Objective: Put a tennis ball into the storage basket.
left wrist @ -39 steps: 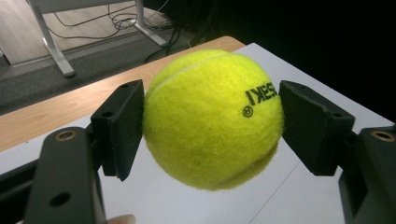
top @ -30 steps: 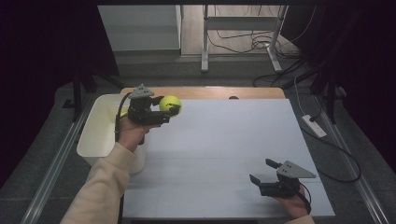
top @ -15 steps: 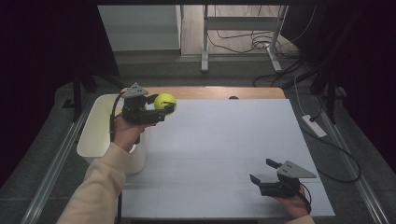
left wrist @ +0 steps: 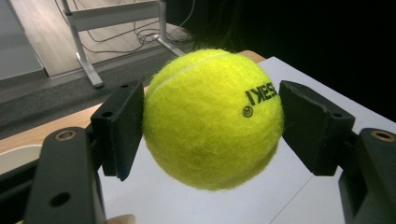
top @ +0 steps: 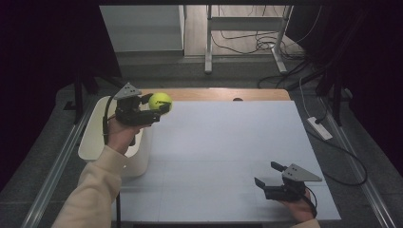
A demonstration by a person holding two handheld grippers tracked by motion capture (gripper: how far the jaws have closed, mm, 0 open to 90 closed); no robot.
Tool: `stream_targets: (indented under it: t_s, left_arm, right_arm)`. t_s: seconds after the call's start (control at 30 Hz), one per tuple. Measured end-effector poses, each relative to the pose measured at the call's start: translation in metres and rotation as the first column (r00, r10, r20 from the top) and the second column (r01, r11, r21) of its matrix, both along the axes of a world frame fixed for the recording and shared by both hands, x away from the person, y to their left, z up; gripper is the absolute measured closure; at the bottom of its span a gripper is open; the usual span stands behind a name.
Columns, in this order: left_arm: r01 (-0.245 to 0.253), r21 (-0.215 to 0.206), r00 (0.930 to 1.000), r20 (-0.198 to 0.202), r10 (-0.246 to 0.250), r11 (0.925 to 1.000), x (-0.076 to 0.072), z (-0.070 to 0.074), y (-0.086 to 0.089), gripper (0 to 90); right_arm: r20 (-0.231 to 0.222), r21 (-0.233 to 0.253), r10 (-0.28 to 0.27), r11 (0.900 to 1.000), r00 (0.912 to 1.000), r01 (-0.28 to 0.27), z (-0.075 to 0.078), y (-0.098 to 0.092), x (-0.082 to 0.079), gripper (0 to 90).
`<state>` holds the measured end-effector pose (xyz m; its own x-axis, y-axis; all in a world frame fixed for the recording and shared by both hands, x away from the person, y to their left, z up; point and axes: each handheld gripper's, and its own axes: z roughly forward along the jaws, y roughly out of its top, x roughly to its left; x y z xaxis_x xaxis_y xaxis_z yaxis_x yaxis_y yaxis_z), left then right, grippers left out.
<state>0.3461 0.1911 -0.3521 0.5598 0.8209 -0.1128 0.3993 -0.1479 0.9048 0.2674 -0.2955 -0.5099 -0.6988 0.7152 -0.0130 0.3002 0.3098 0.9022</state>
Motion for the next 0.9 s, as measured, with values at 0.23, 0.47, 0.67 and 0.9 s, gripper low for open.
stream_targets:
  t_s: [0.23,0.47,0.67,0.9]
  left_arm:
    - [-0.032,0.002,0.9995,-0.006,0.032,0.9995,-0.003,-0.001,0.013,27.0]
    - [-0.057,0.009,0.9983,0.003,0.057,0.9983,-0.007,-0.002,0.022,27.0]
    - [-0.075,0.012,0.9972,-0.007,0.075,0.9971,-0.009,-0.005,0.030,27.0]
    - [-0.093,0.016,0.9955,-0.017,0.093,0.9956,-0.010,-0.008,0.038,27.0]
  right_arm:
    - [0.000,0.000,0.002,1.000,1.0000,-0.002,0.000,0.000,0.000,11.9]
    - [-0.001,-0.002,0.001,1.000,1.0000,-0.001,0.000,0.001,0.000,11.9]
    - [-0.001,-0.002,-0.001,1.000,1.0000,0.001,0.000,0.000,0.000,11.9]
    - [0.000,-0.002,-0.004,1.000,1.0000,0.004,0.000,0.000,0.000,11.8]
